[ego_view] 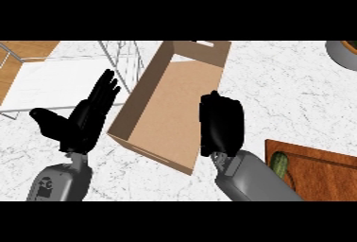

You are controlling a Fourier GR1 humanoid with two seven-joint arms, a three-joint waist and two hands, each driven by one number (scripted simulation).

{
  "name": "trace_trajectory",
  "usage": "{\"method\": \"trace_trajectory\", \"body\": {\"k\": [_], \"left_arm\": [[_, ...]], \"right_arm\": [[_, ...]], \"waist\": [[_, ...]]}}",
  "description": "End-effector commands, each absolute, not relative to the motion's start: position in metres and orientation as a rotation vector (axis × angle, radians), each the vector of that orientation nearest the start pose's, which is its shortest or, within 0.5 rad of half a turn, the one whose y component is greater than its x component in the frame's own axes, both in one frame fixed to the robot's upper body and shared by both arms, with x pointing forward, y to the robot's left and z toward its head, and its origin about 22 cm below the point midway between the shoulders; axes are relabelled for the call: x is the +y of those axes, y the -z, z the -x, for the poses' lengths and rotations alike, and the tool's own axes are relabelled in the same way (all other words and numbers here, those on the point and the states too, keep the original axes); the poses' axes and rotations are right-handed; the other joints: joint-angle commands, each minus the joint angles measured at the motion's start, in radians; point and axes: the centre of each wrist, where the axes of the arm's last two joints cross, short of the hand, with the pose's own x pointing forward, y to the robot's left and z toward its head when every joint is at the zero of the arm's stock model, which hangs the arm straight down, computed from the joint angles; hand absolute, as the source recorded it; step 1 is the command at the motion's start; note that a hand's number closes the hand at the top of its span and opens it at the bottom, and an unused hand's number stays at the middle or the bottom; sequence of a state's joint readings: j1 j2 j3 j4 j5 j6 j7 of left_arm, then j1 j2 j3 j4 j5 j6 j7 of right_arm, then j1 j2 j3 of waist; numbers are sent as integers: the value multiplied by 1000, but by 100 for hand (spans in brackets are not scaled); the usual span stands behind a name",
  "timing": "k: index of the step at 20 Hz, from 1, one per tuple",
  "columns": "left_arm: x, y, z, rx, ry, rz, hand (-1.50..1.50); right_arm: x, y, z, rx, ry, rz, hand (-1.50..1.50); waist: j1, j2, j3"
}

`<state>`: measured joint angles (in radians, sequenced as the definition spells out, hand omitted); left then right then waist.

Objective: Pick the cupcake from the cutting board and place it in the cardboard box

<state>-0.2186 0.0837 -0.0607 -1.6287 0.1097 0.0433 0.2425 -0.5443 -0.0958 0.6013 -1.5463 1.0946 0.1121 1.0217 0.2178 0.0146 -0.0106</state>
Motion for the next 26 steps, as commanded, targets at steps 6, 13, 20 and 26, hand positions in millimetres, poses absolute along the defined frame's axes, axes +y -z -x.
{"method": "trace_trajectory", "body": {"k": [6,13,20,26], "left_arm": [[193,-68,-293,-1569,81,129,0],[204,-72,-298,-1560,60,70,0],[214,-52,-288,-1542,22,44,0],[214,-57,-292,-1546,-6,39,0]], "right_arm": [[9,-165,-265,-1442,-878,1203,150],[25,-202,-280,-1468,-608,1342,150],[35,-236,-300,-1418,-436,1392,150],[37,-239,-321,-1334,-402,1400,150]], "waist": [[13,6,4],[-28,-15,4],[-49,-11,3],[-84,-8,5]]}}
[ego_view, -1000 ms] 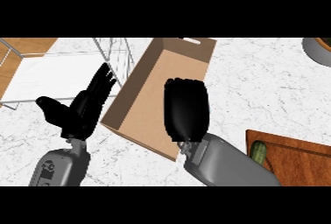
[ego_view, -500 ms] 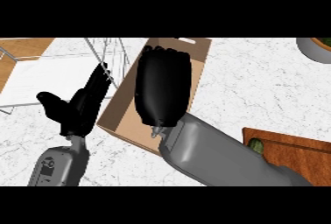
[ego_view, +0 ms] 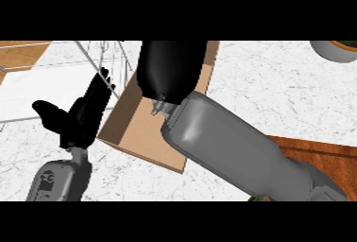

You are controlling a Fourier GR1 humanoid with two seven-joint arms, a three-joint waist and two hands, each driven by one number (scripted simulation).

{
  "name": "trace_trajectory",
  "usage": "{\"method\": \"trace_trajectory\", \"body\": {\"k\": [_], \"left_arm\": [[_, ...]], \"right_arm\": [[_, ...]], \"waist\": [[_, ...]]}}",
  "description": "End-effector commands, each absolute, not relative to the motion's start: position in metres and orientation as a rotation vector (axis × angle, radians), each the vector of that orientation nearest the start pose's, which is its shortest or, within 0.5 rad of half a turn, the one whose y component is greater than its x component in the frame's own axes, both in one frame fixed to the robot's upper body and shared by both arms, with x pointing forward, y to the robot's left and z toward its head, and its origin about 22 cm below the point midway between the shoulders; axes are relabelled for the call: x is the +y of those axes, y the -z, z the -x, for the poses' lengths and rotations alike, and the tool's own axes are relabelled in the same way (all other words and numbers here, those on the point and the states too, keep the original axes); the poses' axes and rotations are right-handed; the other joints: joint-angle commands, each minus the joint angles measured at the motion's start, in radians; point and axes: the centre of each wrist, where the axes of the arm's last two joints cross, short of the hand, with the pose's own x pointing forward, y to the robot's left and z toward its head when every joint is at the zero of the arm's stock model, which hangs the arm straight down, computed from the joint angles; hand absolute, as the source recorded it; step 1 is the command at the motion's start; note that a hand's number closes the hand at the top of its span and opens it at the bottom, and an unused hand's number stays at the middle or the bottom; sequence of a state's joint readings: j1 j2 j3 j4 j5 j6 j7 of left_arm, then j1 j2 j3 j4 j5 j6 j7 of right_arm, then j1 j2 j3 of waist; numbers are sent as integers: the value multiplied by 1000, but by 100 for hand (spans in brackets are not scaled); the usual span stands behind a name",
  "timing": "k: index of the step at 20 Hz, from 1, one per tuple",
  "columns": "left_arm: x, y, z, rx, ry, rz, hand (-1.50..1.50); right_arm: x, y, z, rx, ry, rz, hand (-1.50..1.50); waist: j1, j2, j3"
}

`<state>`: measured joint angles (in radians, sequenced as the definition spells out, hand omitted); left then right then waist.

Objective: Pick the cupcake from the cutting board and place it in the cardboard box

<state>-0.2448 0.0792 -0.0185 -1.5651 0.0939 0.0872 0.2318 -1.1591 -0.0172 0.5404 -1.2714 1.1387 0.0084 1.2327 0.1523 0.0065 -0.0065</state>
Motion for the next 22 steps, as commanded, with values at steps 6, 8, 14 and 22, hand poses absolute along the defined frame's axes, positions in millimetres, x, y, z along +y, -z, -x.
{"method": "trace_trajectory", "body": {"k": [6,8,14,22], "left_arm": [[229,-51,-285,-1548,-36,-3,0],[236,-57,-288,-1560,-55,-13,0],[248,-52,-277,-1559,-66,-39,0],[244,-58,-277,-1548,-52,-32,0]], "right_arm": [[39,-230,-340,-1258,-407,1540,150],[39,-225,-346,-1217,-432,1557,150],[32,-200,-361,-1148,-479,1572,150],[-8,-144,-395,-703,-824,1380,-150]], "waist": [[-68,-3,2],[-70,-1,3],[-93,-2,4],[-102,0,5]]}}
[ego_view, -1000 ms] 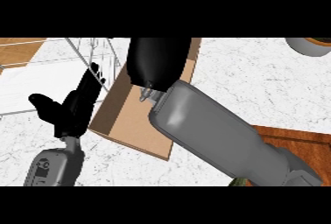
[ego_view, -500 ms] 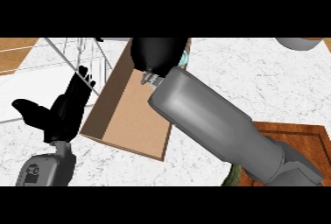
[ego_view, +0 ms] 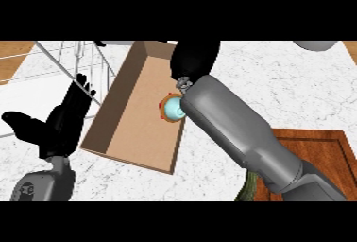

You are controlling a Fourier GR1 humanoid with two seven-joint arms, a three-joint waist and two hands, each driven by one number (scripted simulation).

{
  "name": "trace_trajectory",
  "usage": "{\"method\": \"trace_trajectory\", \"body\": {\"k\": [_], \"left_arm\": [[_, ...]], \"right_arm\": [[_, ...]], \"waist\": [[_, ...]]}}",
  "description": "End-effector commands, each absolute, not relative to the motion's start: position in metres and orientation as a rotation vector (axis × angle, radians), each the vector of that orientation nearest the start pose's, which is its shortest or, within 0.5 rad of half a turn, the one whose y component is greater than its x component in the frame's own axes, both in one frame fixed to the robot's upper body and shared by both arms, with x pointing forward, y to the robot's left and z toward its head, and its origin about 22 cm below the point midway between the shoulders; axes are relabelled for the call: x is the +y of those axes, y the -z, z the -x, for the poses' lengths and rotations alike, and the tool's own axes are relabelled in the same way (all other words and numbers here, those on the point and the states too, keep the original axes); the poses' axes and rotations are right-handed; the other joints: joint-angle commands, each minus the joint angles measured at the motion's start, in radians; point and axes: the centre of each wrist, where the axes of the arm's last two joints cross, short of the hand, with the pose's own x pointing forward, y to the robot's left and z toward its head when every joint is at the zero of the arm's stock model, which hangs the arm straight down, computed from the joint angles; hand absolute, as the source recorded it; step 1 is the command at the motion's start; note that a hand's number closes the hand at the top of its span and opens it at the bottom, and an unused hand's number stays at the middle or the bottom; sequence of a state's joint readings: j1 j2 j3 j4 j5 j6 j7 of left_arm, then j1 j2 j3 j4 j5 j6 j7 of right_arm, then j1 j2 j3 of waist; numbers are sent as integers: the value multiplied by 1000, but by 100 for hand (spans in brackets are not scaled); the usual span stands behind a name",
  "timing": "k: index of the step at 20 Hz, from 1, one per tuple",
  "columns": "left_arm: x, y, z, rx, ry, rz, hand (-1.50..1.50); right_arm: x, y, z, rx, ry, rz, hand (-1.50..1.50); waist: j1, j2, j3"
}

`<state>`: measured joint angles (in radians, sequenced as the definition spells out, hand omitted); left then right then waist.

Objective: Pick the cupcake from the cutting board and place it in the cardboard box

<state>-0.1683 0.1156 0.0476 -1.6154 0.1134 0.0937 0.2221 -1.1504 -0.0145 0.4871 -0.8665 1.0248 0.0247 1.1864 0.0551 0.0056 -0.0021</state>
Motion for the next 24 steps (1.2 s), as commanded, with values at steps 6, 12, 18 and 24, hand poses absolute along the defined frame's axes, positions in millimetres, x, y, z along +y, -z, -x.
{"method": "trace_trajectory", "body": {"k": [6,12,18,24], "left_arm": [[249,-67,-271,-1563,-76,-36,0],[260,-54,-270,-1554,-103,-63,0],[256,-51,-267,-1538,-109,-59,0],[267,-53,-265,-1540,-104,-82,0]], "right_arm": [[1,-126,-373,-894,-666,1302,-150],[-11,-154,-388,-1349,-463,1415,-150],[-5,-182,-371,-1499,-155,1194,-150],[-30,-208,-362,-1636,201,959,-150]], "waist": [[-11,-5,2],[-37,-1,2],[-34,-7,3],[-46,-10,4]]}}
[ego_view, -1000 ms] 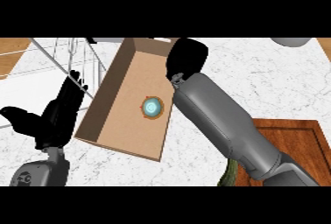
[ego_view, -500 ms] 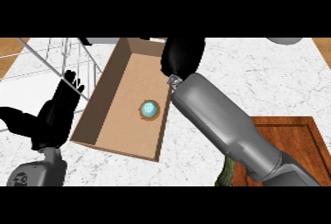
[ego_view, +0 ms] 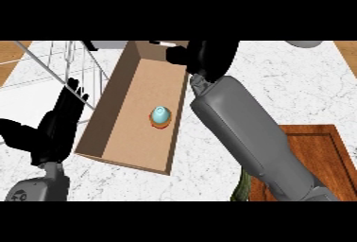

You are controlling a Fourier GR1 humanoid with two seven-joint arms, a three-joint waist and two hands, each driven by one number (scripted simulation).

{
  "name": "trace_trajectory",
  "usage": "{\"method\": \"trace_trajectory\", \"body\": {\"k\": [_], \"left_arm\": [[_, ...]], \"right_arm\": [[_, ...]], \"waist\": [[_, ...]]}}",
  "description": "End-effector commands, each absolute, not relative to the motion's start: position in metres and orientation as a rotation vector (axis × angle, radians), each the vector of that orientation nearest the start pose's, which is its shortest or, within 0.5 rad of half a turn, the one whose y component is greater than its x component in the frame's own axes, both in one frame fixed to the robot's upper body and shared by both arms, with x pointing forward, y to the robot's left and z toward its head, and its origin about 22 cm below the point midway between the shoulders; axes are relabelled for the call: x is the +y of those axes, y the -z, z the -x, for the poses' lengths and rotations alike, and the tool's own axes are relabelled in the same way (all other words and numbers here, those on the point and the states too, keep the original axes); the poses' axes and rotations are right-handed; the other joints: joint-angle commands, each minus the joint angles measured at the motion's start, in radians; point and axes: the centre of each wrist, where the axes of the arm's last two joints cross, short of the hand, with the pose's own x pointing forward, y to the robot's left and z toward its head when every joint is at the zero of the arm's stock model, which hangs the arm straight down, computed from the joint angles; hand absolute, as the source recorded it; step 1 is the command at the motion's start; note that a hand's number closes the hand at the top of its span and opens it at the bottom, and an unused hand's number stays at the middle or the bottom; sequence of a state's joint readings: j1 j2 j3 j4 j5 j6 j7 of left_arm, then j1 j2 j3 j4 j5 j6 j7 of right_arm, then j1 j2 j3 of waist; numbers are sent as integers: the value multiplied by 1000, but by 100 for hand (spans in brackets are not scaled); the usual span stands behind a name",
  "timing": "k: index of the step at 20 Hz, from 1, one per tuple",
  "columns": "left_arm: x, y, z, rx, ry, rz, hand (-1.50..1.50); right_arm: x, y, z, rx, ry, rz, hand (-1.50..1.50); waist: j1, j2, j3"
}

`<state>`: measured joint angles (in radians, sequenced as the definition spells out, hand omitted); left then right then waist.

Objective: Pick the cupcake from the cutting board and place it in the cardboard box

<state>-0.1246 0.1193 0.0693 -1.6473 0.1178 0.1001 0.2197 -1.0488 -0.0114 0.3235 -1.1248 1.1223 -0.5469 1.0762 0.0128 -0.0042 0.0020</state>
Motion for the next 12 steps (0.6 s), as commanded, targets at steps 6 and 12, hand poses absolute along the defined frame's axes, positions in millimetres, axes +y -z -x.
{"method": "trace_trajectory", "body": {"k": [6,12], "left_arm": [[266,-65,-264,-1543,-111,-95,0],[252,-56,-276,-1542,-109,-95,0]], "right_arm": [[-49,-183,-337,-1700,351,902,-150],[-75,-158,-304,-1742,419,951,-150]], "waist": [[-12,-6,-1],[-27,0,-2]]}}
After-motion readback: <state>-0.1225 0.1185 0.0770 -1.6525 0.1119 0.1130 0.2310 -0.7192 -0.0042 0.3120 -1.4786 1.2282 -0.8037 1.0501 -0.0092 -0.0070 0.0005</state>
